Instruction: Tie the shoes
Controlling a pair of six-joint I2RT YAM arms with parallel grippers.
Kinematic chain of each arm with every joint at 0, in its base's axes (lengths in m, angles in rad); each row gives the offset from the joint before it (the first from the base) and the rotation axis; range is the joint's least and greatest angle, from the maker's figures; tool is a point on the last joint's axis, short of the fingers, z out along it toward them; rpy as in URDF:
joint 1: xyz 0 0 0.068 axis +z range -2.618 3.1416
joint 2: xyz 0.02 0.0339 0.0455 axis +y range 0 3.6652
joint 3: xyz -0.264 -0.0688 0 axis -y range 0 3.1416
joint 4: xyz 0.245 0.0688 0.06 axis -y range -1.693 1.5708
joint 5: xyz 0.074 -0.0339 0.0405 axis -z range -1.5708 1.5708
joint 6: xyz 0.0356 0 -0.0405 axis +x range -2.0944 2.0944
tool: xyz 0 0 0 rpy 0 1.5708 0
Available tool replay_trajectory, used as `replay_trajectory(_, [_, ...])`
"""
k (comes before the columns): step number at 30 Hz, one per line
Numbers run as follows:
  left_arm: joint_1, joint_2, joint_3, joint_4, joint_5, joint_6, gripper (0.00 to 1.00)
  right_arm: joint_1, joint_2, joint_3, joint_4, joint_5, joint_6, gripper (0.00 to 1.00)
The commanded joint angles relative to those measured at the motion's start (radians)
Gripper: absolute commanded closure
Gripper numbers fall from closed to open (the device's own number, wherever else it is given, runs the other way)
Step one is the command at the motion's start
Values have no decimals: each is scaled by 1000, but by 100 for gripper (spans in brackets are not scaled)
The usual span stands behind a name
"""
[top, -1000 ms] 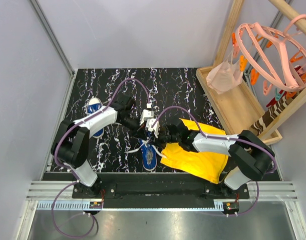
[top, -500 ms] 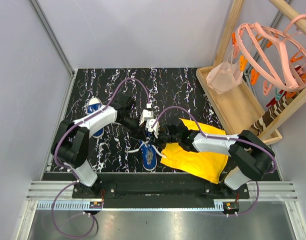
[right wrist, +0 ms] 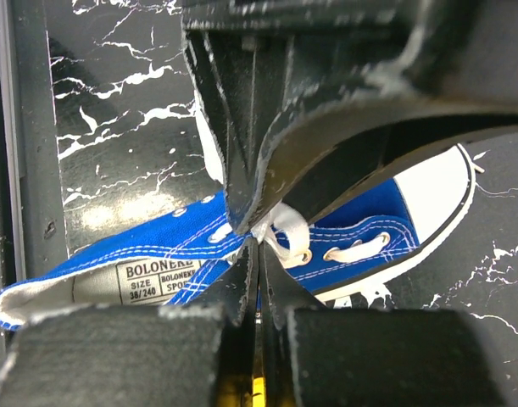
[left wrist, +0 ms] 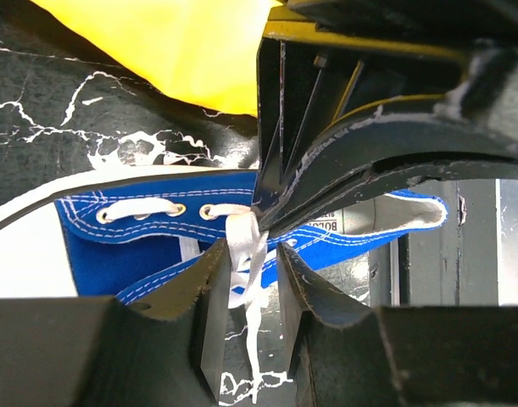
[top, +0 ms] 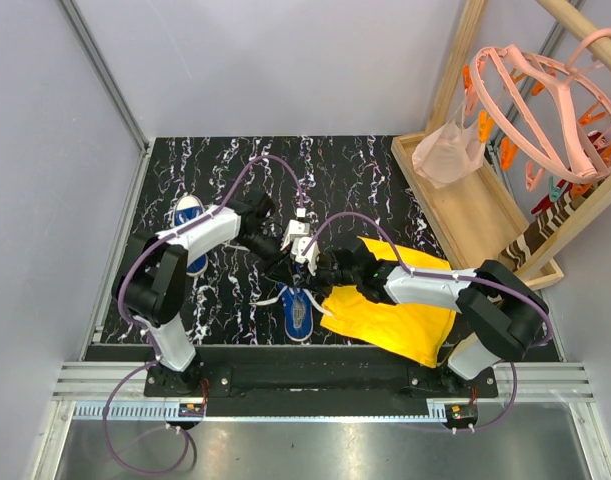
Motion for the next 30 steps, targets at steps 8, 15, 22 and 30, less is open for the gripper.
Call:
replay_trajectory(8, [-8, 43, 88, -131, 100, 100, 86, -15, -29, 6, 31, 31, 18, 100])
replay_trajectory(15, [18, 58, 122, -195, 130, 136, 83, -15, -34, -3, 31, 14, 7, 100])
replay_trajectory(22, [19, 78, 142, -221, 126, 156, 80, -15, -37, -11, 31, 11, 1, 100])
replay_trajectory(30, [19, 115, 162, -220, 109, 153, 71, -15, -33, -7, 37, 10, 1, 100])
